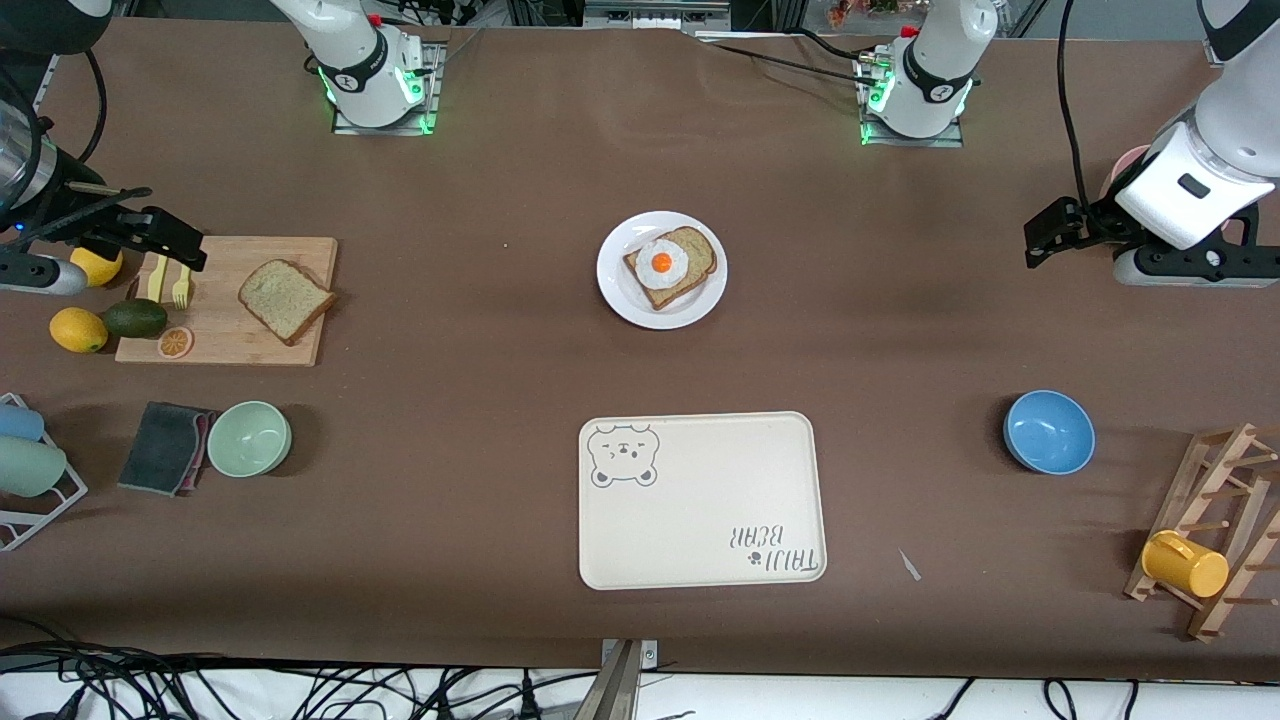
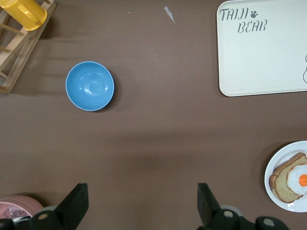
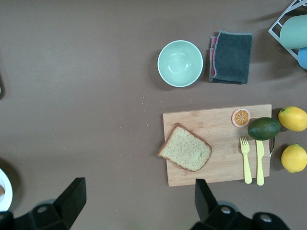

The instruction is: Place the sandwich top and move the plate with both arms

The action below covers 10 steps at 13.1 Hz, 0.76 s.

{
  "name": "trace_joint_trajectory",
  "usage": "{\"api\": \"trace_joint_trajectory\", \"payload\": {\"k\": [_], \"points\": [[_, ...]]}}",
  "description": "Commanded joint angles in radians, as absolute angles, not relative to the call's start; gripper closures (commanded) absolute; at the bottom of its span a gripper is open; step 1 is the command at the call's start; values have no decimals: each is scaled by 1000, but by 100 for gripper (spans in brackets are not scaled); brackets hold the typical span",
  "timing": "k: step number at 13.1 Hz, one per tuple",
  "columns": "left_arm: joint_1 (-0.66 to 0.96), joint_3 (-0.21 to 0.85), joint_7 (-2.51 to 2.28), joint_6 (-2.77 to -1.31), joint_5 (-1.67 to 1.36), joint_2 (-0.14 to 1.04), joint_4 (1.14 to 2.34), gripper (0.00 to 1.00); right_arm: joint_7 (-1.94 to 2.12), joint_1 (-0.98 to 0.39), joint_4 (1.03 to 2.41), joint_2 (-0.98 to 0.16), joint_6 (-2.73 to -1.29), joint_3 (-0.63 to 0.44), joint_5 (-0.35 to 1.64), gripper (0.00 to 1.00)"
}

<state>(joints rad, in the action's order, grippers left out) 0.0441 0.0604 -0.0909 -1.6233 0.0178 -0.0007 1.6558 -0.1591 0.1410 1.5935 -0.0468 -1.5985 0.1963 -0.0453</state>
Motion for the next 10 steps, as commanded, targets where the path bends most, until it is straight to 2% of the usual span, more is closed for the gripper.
{"api": "trace_joint_trajectory", "payload": {"k": [1, 10], "points": [[38, 66, -66, -1595, -6, 18, 1620, 0, -150, 144, 1572, -52, -1578, 201, -32, 0], [34, 61, -58, -1594, 5, 17, 1620, 0, -163, 146, 1569, -49, -1585, 196, -26, 0]]}}
